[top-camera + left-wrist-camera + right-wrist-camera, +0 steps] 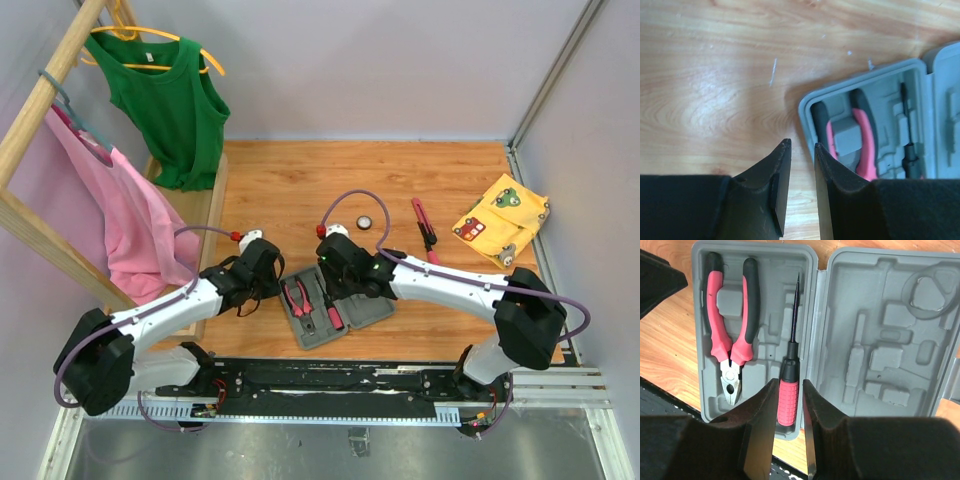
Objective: Sort the tools into containers
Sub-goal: Adjust the screwdriver in the storage box.
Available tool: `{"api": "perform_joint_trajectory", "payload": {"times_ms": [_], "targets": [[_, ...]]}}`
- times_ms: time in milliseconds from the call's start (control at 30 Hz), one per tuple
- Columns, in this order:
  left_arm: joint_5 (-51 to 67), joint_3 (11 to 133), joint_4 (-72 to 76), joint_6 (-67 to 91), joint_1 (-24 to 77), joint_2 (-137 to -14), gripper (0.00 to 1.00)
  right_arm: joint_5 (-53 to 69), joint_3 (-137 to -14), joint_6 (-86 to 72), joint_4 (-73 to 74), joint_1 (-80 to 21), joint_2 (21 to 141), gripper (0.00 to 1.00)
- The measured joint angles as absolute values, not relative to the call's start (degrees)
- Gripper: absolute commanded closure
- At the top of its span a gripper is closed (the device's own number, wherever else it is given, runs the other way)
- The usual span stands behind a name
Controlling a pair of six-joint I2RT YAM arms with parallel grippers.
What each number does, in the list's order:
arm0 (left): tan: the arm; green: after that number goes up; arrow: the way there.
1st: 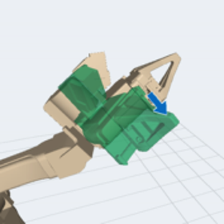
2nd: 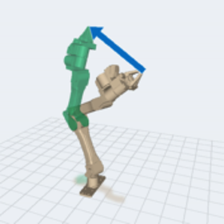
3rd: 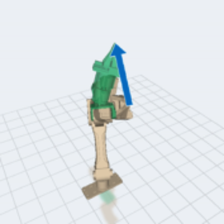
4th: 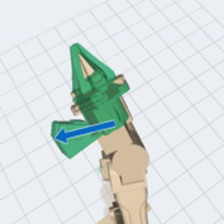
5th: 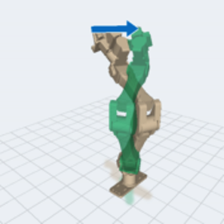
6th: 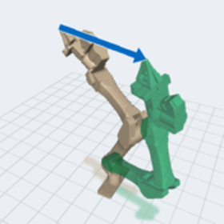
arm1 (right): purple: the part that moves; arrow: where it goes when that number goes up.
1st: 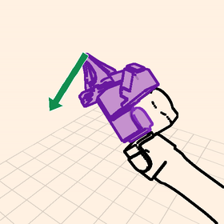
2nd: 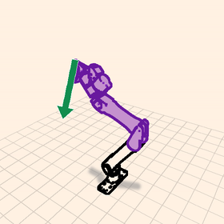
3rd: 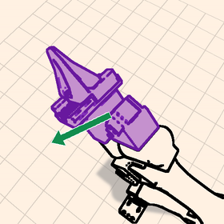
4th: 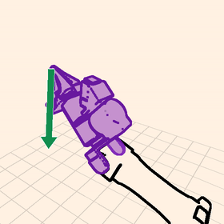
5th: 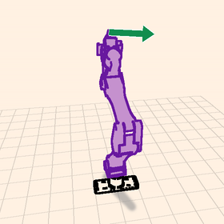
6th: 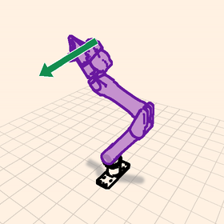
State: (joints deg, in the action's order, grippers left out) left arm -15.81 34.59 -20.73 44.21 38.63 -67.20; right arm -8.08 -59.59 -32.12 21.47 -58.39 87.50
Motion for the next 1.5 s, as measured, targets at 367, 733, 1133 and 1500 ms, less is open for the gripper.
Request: {"api": "perform_joint_trajectory", "payload": {"times_ms": [367, 733, 1133, 1500], "targets": [[-13.61, 30.76, -19.79, 45.04, 38.63, -65.82, 0.71, -6.9, -56.73, -32.12, 20.84, -58.39, 87.48, 0.72], [-14.74, 34.35, -15.64, 43.33, 38.46, -73.01, 0.72, -6.81, -55.77, -32.18, 20.6, -58.39, 86.89, 0.72], [-15.53, 40.18, -14.15, 40.38, 38.39, -79.96, 0.74, -6.83, -54.65, -32.67, 20.45, -56.8, 83.81, 0.69], [-17.47, 39.4, -16.93, 39.0, 38.37, -70.78, 0.71, -5.19, -55.96, -31.03, 20.51, -52.01, 84.75, 0.69]]}}
